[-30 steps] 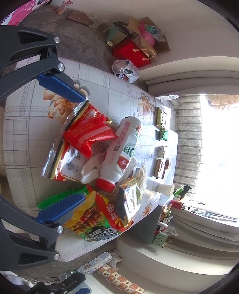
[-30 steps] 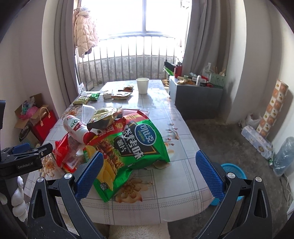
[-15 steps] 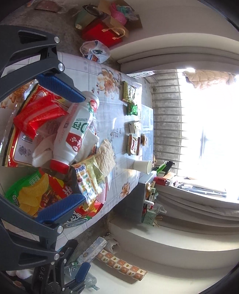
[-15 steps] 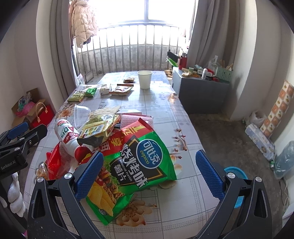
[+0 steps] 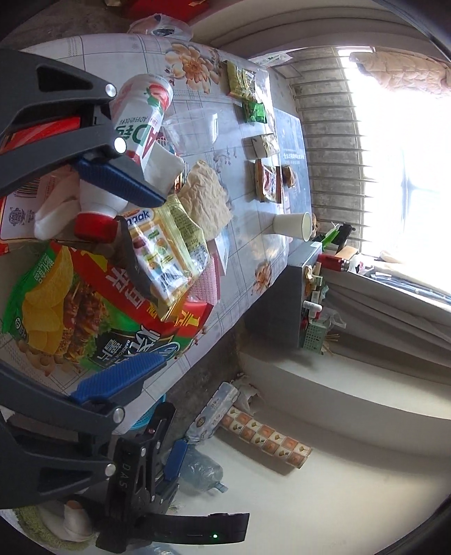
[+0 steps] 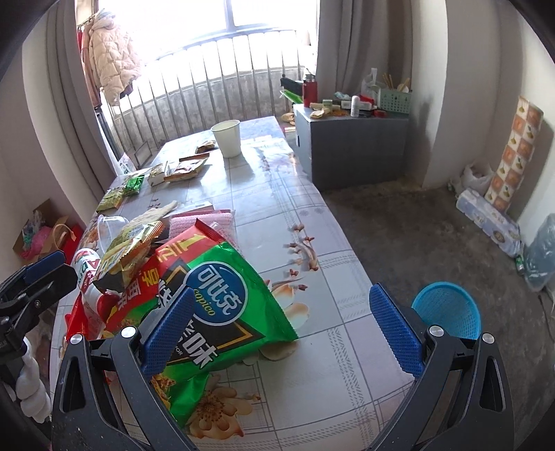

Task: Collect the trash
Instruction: 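Reach the right tool to the green chip bag and close on it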

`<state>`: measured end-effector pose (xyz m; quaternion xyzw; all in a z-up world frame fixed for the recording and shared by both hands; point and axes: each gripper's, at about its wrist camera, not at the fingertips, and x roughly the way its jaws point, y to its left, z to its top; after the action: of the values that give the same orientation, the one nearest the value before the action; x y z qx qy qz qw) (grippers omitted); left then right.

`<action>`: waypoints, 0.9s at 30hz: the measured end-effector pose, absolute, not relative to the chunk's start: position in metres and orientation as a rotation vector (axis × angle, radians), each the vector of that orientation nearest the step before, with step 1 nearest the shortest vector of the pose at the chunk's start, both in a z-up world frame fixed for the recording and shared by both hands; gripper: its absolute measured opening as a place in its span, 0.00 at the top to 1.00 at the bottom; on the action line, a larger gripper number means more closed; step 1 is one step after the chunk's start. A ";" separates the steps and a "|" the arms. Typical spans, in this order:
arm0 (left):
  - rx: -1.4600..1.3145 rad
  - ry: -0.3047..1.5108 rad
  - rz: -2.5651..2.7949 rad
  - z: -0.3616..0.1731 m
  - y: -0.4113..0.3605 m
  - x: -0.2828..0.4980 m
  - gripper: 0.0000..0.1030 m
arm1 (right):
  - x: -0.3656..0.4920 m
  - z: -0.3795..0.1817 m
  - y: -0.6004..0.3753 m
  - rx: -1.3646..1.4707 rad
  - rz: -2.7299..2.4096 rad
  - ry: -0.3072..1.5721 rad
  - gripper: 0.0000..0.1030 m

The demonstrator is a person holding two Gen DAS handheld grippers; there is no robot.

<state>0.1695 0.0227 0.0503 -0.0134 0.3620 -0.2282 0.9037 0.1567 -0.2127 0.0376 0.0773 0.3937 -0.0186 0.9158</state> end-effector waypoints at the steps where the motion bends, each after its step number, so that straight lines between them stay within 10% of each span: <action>1: -0.015 0.758 -0.475 0.048 0.018 0.173 0.24 | 0.157 0.036 -0.216 0.163 -0.045 0.813 0.07; 11: 0.201 0.839 -0.380 0.013 -0.010 0.209 0.25 | 0.169 0.020 -0.231 0.210 -0.057 0.864 0.07; 21: 0.142 0.871 -0.431 0.011 -0.003 0.217 0.74 | 0.159 0.005 -0.251 0.365 0.085 0.924 0.07; 27: 0.091 0.833 -0.431 0.025 0.009 0.212 0.85 | 0.146 0.000 -0.257 0.484 0.133 0.949 0.07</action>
<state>0.2122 0.0089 0.0247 0.0437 0.4011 -0.2077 0.8911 0.1464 -0.2570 0.0001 0.2305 0.4519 0.0636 0.8594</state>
